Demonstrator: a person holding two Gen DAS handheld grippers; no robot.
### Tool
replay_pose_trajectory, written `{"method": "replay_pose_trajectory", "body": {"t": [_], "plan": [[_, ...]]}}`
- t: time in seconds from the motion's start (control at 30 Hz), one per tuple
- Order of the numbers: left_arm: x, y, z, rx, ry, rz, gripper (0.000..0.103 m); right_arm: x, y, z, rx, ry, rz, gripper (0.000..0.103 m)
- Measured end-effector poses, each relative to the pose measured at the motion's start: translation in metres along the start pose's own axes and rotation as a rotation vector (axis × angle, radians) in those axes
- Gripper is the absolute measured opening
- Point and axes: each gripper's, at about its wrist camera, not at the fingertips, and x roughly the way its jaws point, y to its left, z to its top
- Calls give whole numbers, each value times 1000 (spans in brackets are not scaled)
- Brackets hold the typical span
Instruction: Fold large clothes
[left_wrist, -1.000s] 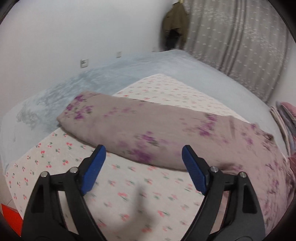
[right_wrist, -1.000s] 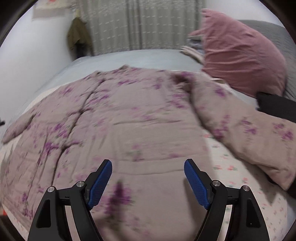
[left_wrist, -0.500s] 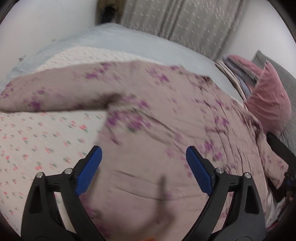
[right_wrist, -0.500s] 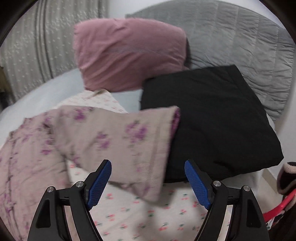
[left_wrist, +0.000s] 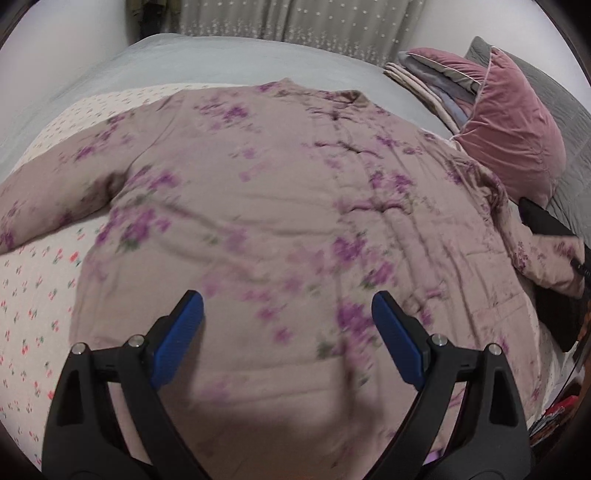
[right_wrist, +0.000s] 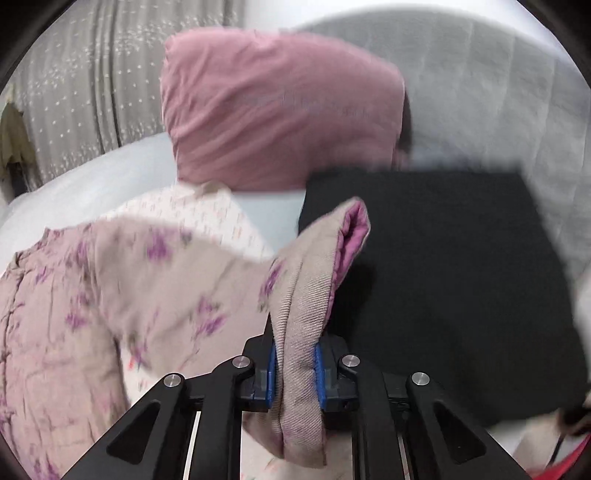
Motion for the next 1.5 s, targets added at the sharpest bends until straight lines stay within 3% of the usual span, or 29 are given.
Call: {"method": "replay_pose_trajectory", "body": {"t": [0.17, 0.33, 0.47, 0.63, 0.7, 0.77, 0.8, 0.9, 0.97, 1.0, 1.07, 1.1, 1.17, 1.23, 1.27, 1.33, 1.4, 1.47, 1.5], "plan": [[19, -56, 39, 52, -48, -70, 92, -9, -22, 83, -101, -159, -174, 14], [68, -141, 70, 134, -83, -184, 92, 46, -32, 135, -177, -165, -300, 14], [117, -204, 85, 214, -62, -216, 90, 127, -22, 147, -292, -95, -415, 14], [150, -263, 116, 290, -74, -243, 68, 206, -10, 129, -440, -6, -589, 16], [159, -281, 124, 297, -65, -271, 55, 223, -8, 121, -492, 27, -648, 23], [170, -305, 130, 308, -53, -318, 52, 225, -6, 121, -507, 15, -692, 36], [176, -315, 130, 313, -47, -340, 52, 222, -10, 127, -495, 3, -695, 44], [201, -347, 117, 327, 14, -389, 52, 189, -19, 147, -380, -53, -655, 53], [225, -362, 101, 317, 69, -402, 52, 152, -10, 155, -325, -127, -545, 55], [228, -364, 95, 314, 44, -385, 52, 142, -1, 158, -335, -150, -496, 55], [226, -365, 93, 316, 18, -388, 52, 120, 37, 149, -389, -156, -307, 57], [225, -362, 93, 299, 18, -407, 53, 116, 54, 144, -395, -129, -199, 57], [225, -351, 95, 253, 27, -467, 53, 124, 91, 124, -346, 31, 112, 57], [227, -340, 97, 205, 36, -523, 53, 147, 118, 102, -282, 193, 320, 57], [228, -336, 97, 189, 39, -542, 53, 163, 129, 89, -262, 265, 364, 57], [228, -332, 96, 168, 40, -577, 53, 191, 133, 72, -275, 321, 270, 56], [228, -331, 95, 155, 40, -598, 53, 213, 108, 72, -266, 297, 134, 57], [229, -327, 96, 136, 46, -621, 53, 225, 75, 88, -249, 239, -96, 55], [230, -327, 98, 130, 47, -626, 53, 229, 62, 96, -228, 225, -143, 44]]}}
